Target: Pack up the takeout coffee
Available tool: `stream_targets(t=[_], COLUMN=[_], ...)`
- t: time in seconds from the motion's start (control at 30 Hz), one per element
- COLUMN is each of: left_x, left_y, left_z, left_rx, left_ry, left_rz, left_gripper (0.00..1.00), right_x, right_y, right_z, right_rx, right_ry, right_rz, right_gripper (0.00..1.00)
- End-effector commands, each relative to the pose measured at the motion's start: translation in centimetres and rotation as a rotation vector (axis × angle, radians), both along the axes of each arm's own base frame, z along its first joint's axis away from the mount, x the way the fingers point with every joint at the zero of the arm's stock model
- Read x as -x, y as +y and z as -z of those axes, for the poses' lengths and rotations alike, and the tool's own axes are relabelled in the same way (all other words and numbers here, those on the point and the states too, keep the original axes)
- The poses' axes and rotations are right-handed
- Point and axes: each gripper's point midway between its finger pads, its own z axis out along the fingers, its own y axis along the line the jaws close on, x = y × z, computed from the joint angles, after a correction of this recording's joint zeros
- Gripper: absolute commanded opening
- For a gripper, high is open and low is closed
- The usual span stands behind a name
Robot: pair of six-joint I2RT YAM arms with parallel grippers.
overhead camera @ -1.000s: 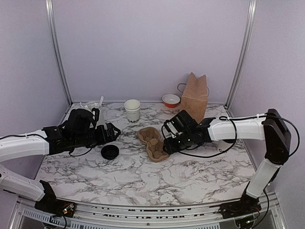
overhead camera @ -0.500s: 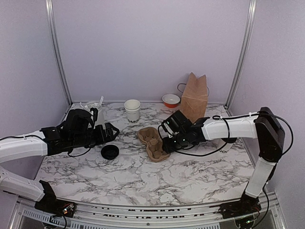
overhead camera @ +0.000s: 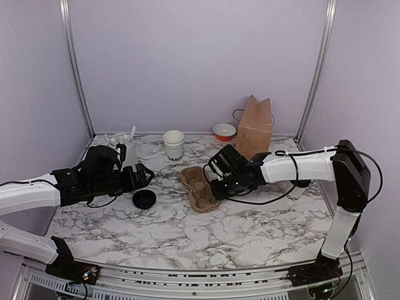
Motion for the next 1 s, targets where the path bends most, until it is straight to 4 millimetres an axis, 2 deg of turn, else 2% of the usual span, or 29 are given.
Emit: stream_targets(t=[0.0, 0.27, 0.5, 0.7, 0.87, 0.97], left_x=[0.0, 0.1, 0.0, 0.2, 0.4, 0.4], left_y=[0.7, 0.8, 0.8, 0.9, 1.1, 1.1], left_z=[-0.2, -0.1, -0.2, -0.3, -0.3, -0.4], left_rx=[-0.001, -0.003, 0.0, 0.001, -0.003, 0.0], left_ry=[-0.009, -0.008, -0.009, -0.008, -0.004, -0.005], left_rz=[-0.022, -0.021, -0.02, -0.016, -0.016, -0.017], left_gripper=[0.99, 0.99, 0.99, 0.99, 0.99, 0.99], right_x=[-0.7, -1.0, -1.6, -2.9, -3.4, -3.3], right_y=[0.9, 1.8, 3.6, 3.4, 5.0, 5.8], right_z=[-1.4, -2.9, -3.4, -2.8, -3.3, -3.2], right_rx=[-0.022, -0.054, -0.026, 0.014, -0.014, -0.017], right_ry=[-0.022, -0.041, -0.069, -0.09, -0.09, -0.089], right_rz=[0.012, -0.006, -0.044, -0.019, -0.059, -0.077], right_gripper=[0.2, 0.18, 0.43, 0.42, 0.44, 0.49])
